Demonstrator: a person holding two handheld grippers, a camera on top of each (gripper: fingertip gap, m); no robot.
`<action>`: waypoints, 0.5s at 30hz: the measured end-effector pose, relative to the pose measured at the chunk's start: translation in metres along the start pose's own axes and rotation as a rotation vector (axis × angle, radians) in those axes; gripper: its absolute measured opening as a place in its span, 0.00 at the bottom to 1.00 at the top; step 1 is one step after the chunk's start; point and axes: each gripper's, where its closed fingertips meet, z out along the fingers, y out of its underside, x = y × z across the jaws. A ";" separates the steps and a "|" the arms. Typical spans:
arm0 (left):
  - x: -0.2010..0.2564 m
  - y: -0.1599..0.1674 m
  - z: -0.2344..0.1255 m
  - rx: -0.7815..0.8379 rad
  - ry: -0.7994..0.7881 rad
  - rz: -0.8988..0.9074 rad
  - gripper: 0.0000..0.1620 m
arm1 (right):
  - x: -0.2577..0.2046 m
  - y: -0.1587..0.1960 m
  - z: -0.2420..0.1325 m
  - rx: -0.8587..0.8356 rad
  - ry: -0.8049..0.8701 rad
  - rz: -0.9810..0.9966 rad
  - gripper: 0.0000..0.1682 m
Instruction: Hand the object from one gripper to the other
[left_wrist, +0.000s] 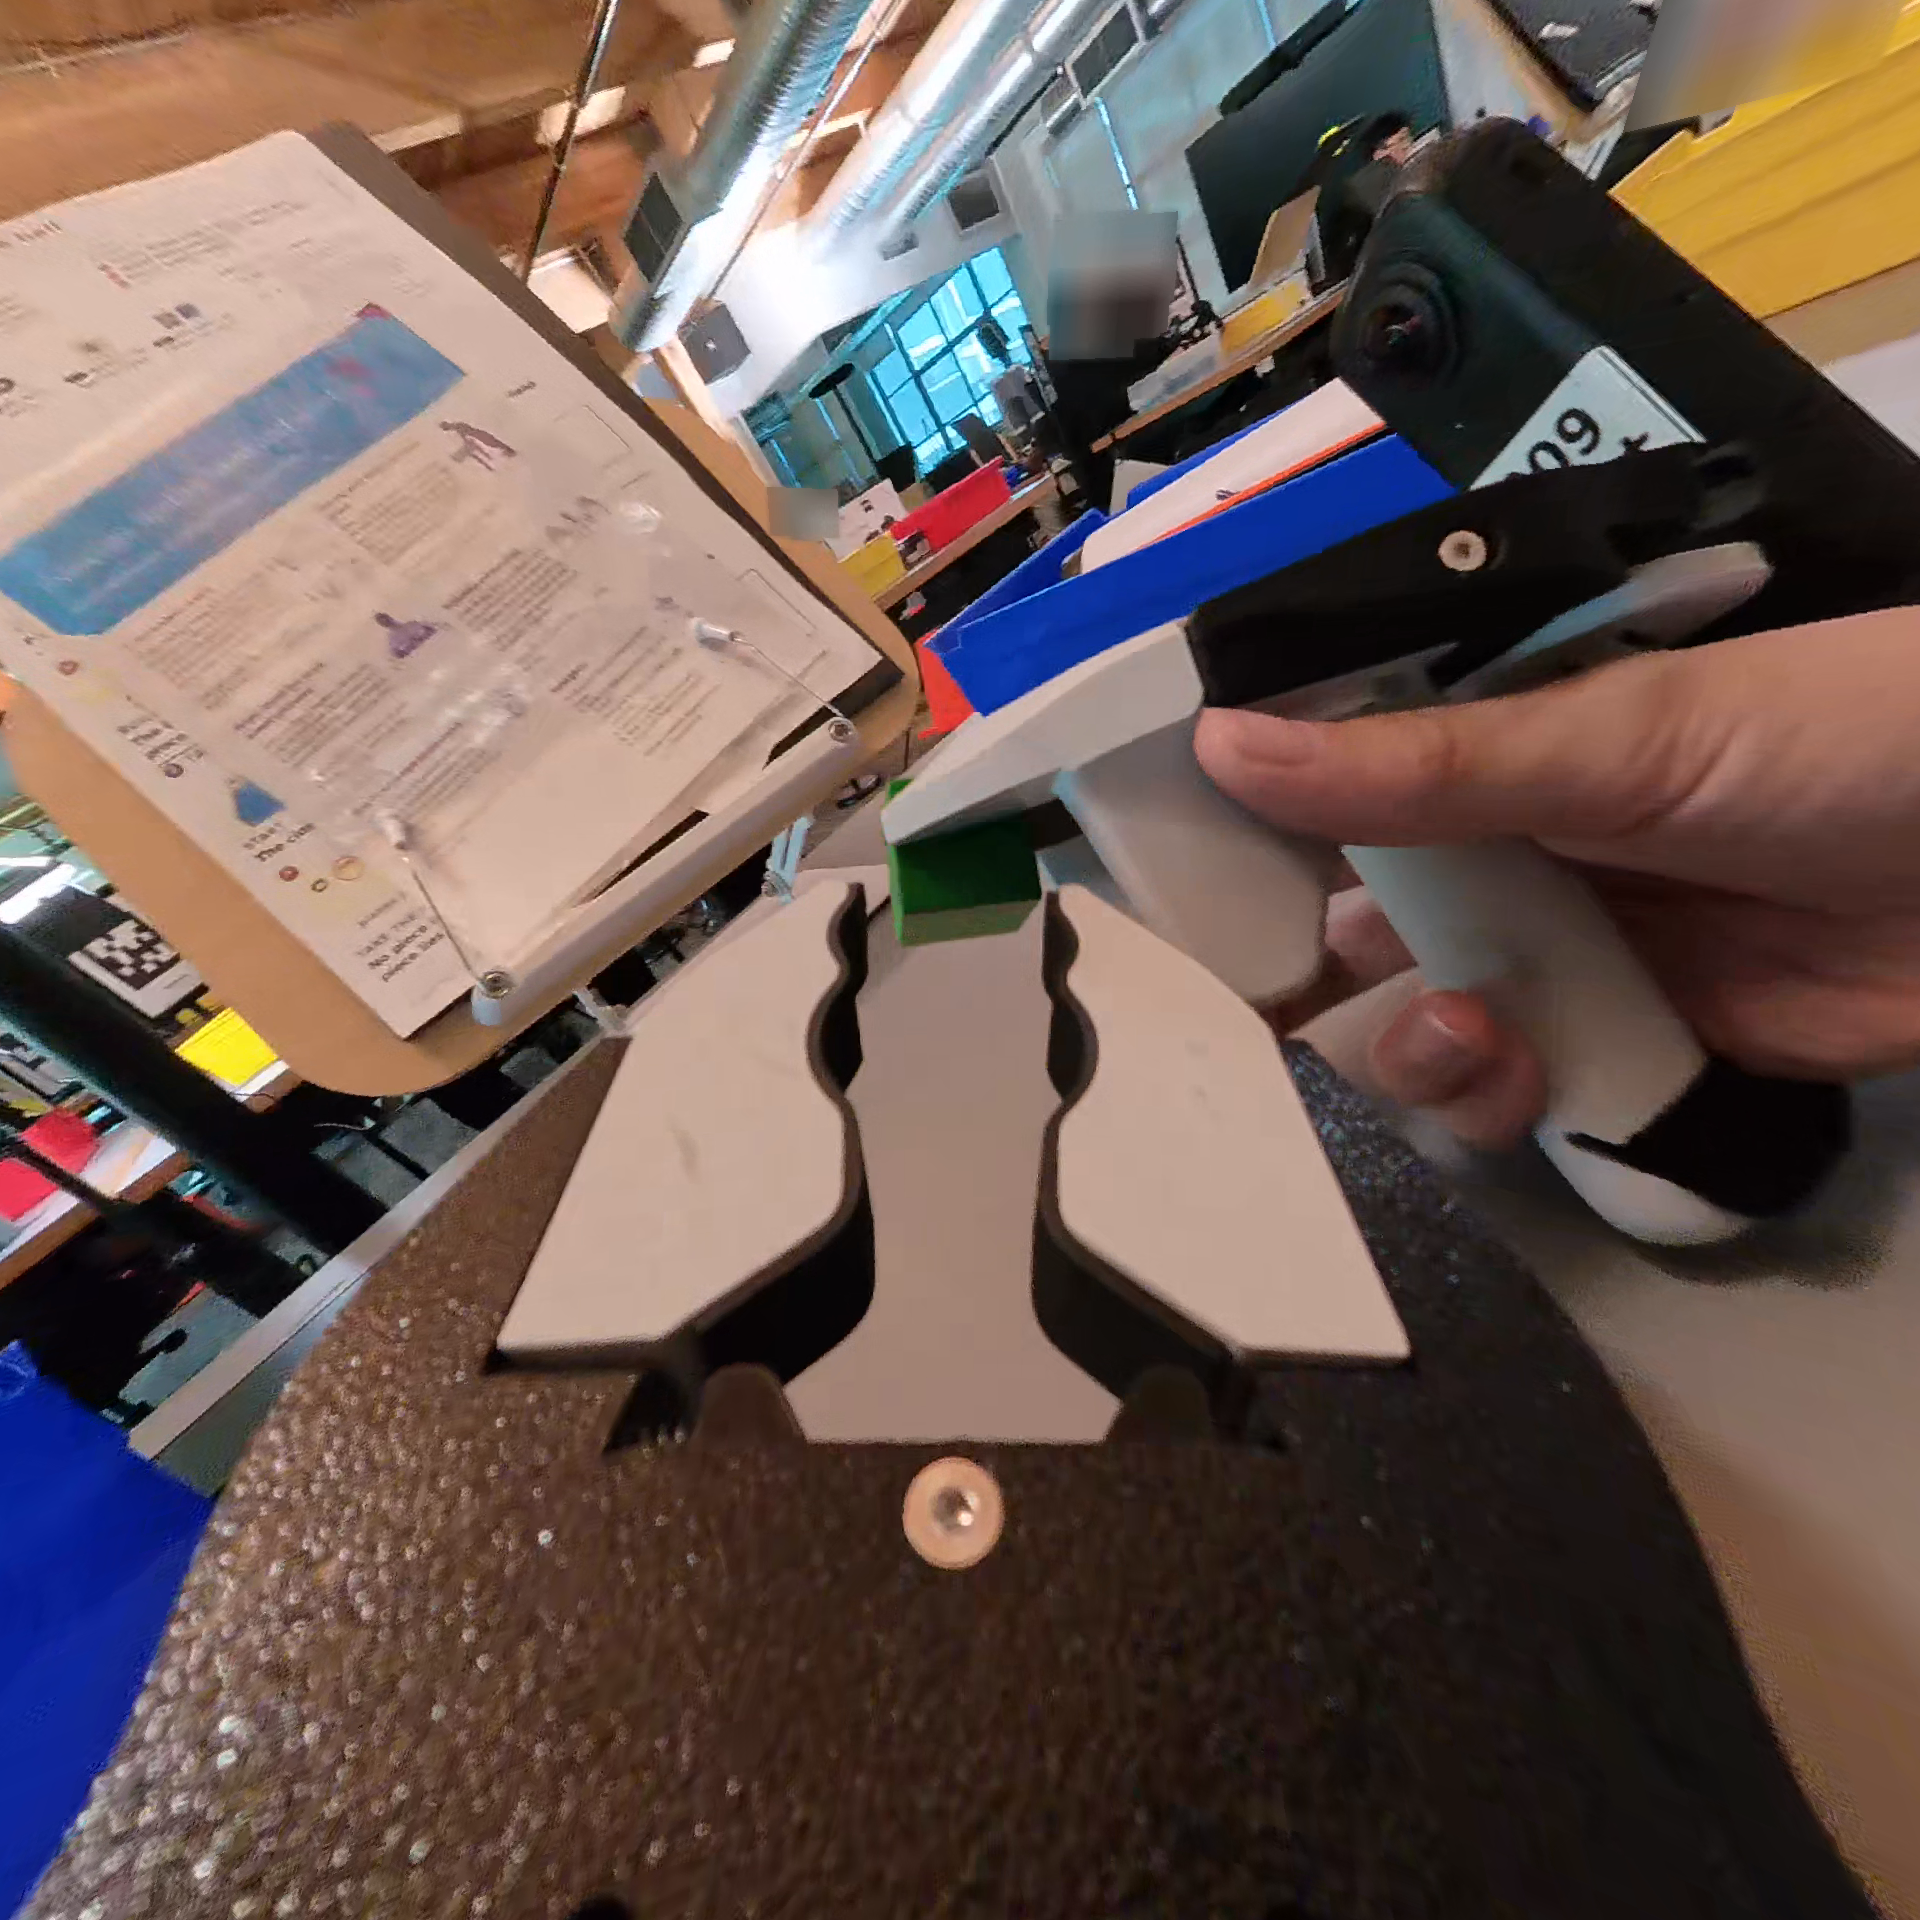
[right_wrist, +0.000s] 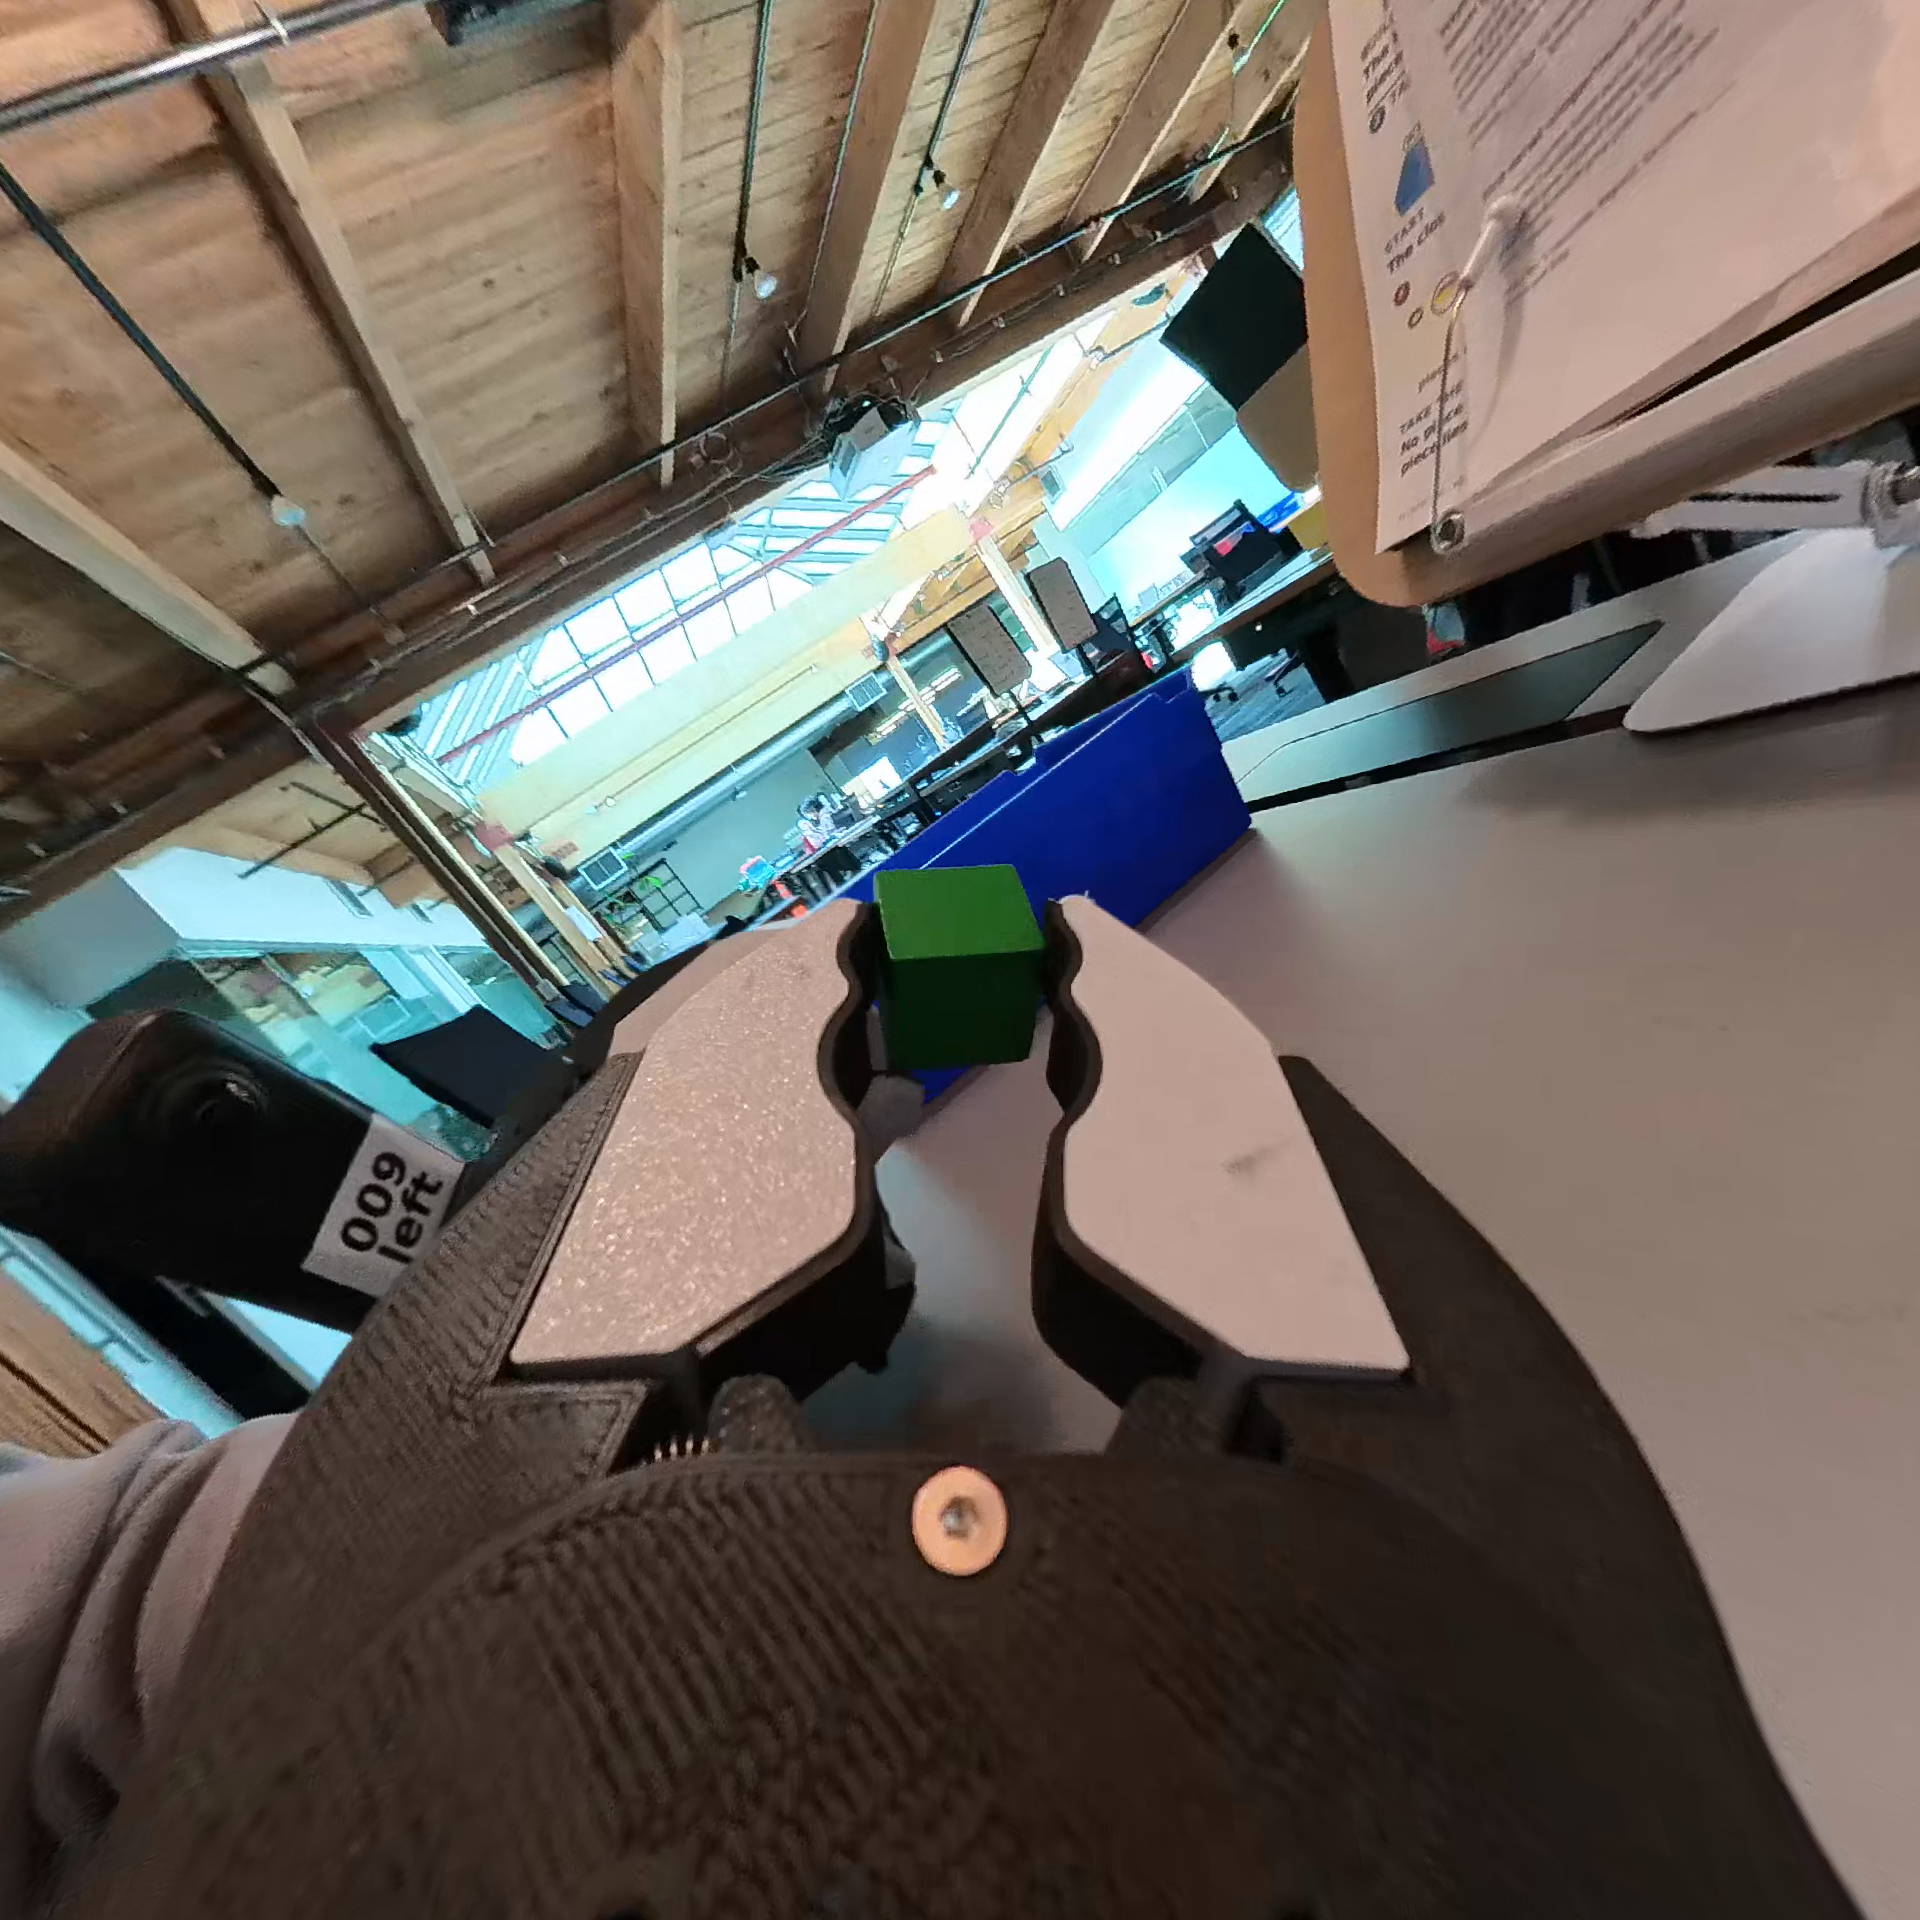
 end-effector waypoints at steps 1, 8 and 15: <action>-0.001 0.000 0.000 -0.002 -0.001 -0.009 0.19 | 0.000 0.000 0.000 0.006 0.003 0.013 0.18; 0.000 0.006 0.001 -0.021 0.015 0.000 0.17 | -0.005 0.004 0.003 0.001 -0.010 0.005 0.18; -0.010 -0.004 -0.003 0.035 0.061 -0.137 0.16 | -0.013 -0.008 -0.001 0.007 -0.118 -0.036 0.24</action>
